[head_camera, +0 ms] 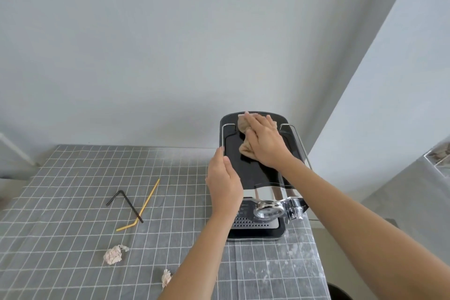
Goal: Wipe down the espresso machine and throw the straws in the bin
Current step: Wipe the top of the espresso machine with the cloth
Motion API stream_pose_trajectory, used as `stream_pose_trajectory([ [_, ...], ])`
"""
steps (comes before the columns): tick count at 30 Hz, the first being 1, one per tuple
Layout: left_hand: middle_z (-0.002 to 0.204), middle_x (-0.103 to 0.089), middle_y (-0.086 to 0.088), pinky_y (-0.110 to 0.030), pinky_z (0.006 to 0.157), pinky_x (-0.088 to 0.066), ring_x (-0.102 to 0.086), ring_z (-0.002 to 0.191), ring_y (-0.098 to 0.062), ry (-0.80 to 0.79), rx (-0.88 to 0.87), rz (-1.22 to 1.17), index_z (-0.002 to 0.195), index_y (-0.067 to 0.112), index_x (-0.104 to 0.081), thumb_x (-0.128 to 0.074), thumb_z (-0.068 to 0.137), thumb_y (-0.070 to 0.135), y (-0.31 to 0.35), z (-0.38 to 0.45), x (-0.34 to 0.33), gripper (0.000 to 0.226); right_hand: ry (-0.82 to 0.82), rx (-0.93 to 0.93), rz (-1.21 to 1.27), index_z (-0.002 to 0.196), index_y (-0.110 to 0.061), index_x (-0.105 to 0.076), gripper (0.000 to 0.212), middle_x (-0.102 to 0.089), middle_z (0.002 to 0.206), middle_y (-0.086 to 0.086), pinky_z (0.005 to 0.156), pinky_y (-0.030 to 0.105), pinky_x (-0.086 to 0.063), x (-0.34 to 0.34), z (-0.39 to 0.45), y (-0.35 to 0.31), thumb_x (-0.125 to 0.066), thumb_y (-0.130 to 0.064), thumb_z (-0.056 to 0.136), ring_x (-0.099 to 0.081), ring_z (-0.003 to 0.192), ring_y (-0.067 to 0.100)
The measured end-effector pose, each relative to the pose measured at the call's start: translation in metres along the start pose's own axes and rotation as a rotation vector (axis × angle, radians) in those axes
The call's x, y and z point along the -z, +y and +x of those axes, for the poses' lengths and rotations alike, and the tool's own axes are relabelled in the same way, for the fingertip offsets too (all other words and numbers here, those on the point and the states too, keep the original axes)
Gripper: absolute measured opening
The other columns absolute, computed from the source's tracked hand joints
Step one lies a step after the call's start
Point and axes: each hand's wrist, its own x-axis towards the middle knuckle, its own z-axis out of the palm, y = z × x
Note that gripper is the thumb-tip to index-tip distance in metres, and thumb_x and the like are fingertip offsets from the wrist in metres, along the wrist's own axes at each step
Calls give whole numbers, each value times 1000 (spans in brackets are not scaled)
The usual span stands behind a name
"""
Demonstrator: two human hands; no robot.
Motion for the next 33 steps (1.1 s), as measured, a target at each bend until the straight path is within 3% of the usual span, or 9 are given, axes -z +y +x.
stream_pose_trajectory([
  [4, 140, -50, -4, -26, 108, -32, -45, 130, -17, 1, -9, 3, 140, 11, -41, -27, 102, 22, 0, -2, 1, 42, 133, -254, -30, 152, -13, -16, 53, -28, 152, 16, 119, 49, -8, -9, -30, -14, -27, -27, 101, -19, 141, 41],
  [6, 140, -50, -4, -27, 108, -31, -45, 130, -17, 12, -28, -2, 139, 11, -42, -28, 102, 22, -2, -2, 1, 42, 150, -293, -120, 151, -11, -16, 56, -28, 151, 21, 117, 52, -12, -13, -53, -22, -28, -31, 100, -21, 138, 45],
  [9, 141, -50, -5, -23, 107, -29, -44, 131, -17, 15, -35, 5, 139, 10, -42, -28, 102, 21, -3, 0, 1, 42, 70, -225, -249, 151, -22, -20, 59, -19, 155, 23, 115, 58, -12, -13, -69, -29, -31, -37, 95, -18, 138, 49],
  [13, 143, -47, -5, -16, 103, -25, -41, 133, -16, -5, -39, -1, 141, 10, -40, -28, 102, 21, 0, 0, 1, 42, -61, -40, -159, 145, -37, -34, 50, -12, 161, 6, 119, 55, -5, -3, -38, -18, -41, -36, 95, -2, 147, 41],
  [16, 142, -47, -3, -24, 109, -31, -45, 130, -18, -26, -22, -24, 142, 12, -38, -26, 102, 23, -1, 1, 0, 43, -83, -21, -41, 144, -36, -39, 49, -17, 161, 7, 120, 50, -4, 6, -16, -5, -43, -30, 96, -3, 148, 36],
  [19, 141, -47, -3, -38, 107, -39, -49, 126, -20, -20, -3, -35, 141, 14, -39, -25, 102, 25, -1, 1, 0, 43, 8, -151, -25, 149, -37, -27, 52, -15, 160, 10, 120, 48, -4, 0, -18, -3, -36, -35, 98, -6, 147, 36],
  [24, 145, -44, -3, -17, 104, -25, -38, 135, -14, -30, -9, -33, 142, 12, -38, -25, 102, 23, 1, -3, 4, 43, 139, -372, -123, 152, -27, -14, 56, -17, 157, 19, 117, 54, -8, -10, -56, -19, -27, -39, 99, -13, 141, 45],
  [29, 145, -44, -4, -16, 104, -25, -38, 135, -14, -30, -15, -48, 142, 11, -39, -26, 102, 22, -1, 1, 2, 43, 47, -229, -188, 145, -42, -32, 49, -5, 161, 14, 118, 56, 0, -12, -61, -27, -36, -39, 96, -4, 144, 47],
  [33, 145, -45, -4, -19, 105, -27, -39, 134, -15, -22, -28, -31, 142, 11, -38, -27, 102, 22, -1, 2, 1, 43, -17, -98, -98, 134, -46, -49, 44, -10, 162, 8, 120, 51, 1, 0, -32, -12, -46, -38, 91, -4, 147, 39],
])
